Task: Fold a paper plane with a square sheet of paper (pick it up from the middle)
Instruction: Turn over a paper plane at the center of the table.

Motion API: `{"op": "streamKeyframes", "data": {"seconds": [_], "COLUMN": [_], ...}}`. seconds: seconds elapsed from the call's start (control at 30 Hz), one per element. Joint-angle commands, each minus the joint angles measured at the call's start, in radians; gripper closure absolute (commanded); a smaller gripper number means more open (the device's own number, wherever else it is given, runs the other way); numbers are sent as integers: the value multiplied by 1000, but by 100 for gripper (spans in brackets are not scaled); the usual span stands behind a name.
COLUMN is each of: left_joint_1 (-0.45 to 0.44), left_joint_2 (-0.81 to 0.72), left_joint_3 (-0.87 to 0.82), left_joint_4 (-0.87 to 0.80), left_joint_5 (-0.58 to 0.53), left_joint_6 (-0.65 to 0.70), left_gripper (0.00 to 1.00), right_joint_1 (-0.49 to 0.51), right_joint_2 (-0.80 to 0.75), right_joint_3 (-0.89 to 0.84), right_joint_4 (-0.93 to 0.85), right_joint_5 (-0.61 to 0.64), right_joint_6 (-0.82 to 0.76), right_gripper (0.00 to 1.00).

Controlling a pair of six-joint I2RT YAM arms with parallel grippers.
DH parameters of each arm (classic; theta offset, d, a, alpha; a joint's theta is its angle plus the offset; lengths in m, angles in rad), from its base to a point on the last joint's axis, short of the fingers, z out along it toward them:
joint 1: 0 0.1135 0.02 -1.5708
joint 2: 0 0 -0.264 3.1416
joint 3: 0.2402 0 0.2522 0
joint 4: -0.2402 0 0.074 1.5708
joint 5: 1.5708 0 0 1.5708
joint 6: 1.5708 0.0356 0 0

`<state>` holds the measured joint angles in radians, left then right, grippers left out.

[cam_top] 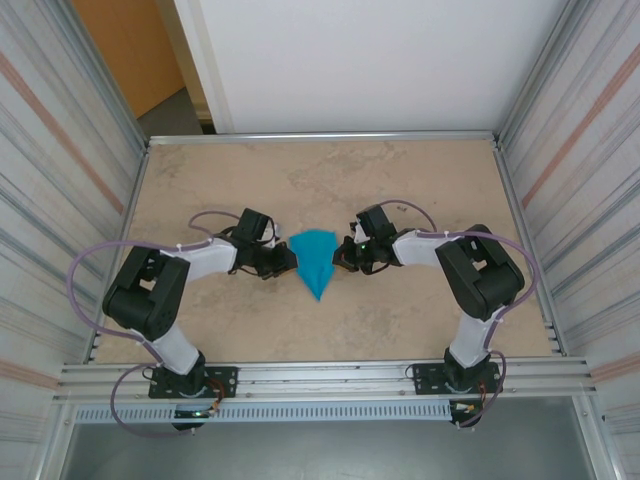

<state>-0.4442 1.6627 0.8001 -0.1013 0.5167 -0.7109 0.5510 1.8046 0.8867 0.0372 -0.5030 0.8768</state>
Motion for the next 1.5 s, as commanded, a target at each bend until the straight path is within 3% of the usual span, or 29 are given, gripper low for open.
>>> {"op": "streamKeyframes", "data": {"seconds": [0.0, 0.33, 0.57, 0.83, 1.03, 1.23, 1.47], "left_joint_1": [7, -4, -37, -40, -62, -134, -157], "left_joint_2": [12, 60, 128, -10, -144, -97, -23], "left_joint_3": [15, 89, 188, 220, 150, 136, 178], "left_joint_4": [-29, -153, -323, -324, -213, -175, -233], "left_joint_5": [22, 8, -101, -93, -59, -41, -105], "left_joint_6": [21, 64, 105, 82, 1, -13, 2], "left_gripper": [84, 85, 86, 72, 61, 60, 56], "right_joint_1": [3, 3, 3, 5, 7, 12, 13], "right_joint_2": [17, 33, 37, 2, -9, -12, -11], "right_joint_3": [2, 11, 6, 11, 17, 18, 24], "right_joint_4": [6, -6, -6, -10, -11, 2, -3], "right_joint_5": [-28, -34, -24, -29, -35, -47, -46], "right_joint_6": [-32, -36, -38, -33, -29, -13, -11], "right_gripper": [94, 93, 93, 92, 92, 92, 91]}}
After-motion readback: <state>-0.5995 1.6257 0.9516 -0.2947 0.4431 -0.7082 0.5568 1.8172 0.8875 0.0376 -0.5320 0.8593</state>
